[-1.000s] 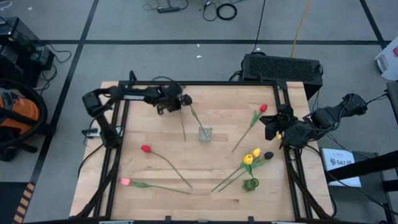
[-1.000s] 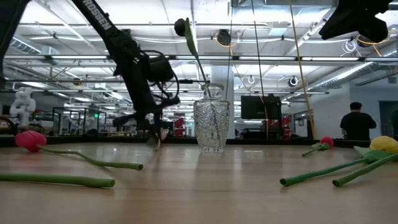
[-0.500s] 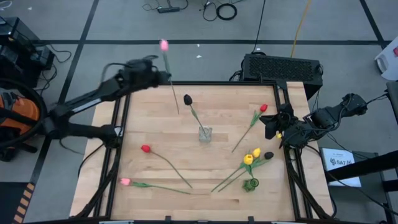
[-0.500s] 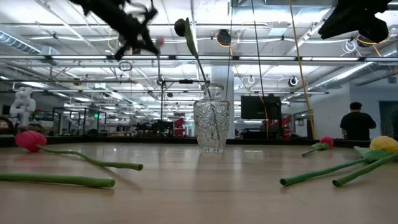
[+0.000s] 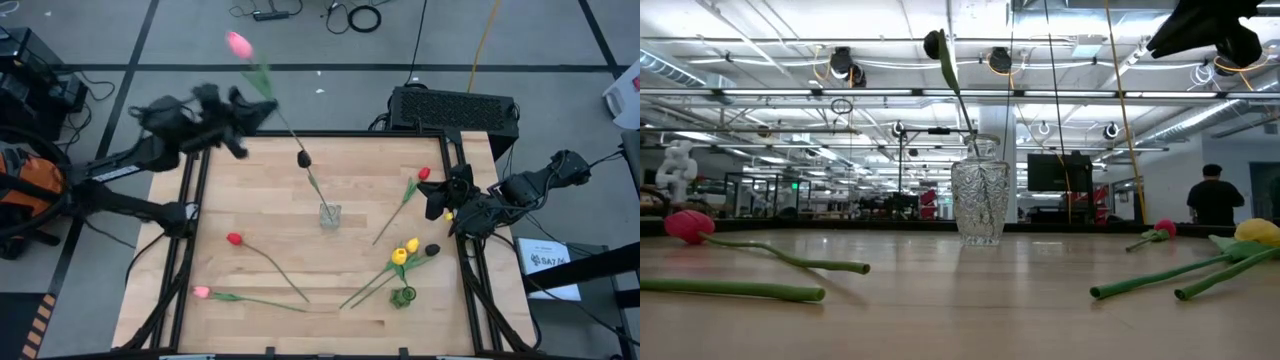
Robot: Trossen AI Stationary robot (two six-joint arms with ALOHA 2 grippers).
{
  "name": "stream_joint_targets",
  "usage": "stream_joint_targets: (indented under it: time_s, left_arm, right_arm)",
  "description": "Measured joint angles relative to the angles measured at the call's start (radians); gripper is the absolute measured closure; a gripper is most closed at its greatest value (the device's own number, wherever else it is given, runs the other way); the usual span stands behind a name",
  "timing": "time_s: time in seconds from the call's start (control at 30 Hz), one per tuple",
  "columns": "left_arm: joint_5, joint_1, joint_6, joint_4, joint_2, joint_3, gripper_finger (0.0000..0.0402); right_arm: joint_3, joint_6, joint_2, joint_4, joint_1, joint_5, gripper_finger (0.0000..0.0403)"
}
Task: Sort flowers into vase by color
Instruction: Put the top pink flower into the green vase
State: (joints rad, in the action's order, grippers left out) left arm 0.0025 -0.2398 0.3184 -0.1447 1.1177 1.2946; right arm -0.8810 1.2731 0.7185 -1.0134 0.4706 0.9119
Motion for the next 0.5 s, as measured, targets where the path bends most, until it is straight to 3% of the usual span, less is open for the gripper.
stream_joint_targets:
  time_s: [0.13,0.27,0.5]
  left_arm:
    - [0.002,0.121,-0.092,-0.007,0.146,0.061,0.0401]
    - [0.004,0.173,-0.145,-0.006,0.288,0.106,0.0401]
    - [0.006,0.178,-0.147,-0.065,0.471,0.127,0.0401]
  right_arm:
    - [0.000,-0.022,0.000,0.000,0.000,0.003,0.0346]
    - [0.000,-0.055,0.000,0.049,0.000,0.002,0.0346]
    - [0.000,-0.436,0.000,0.365,0.000,-0.001,0.0346]
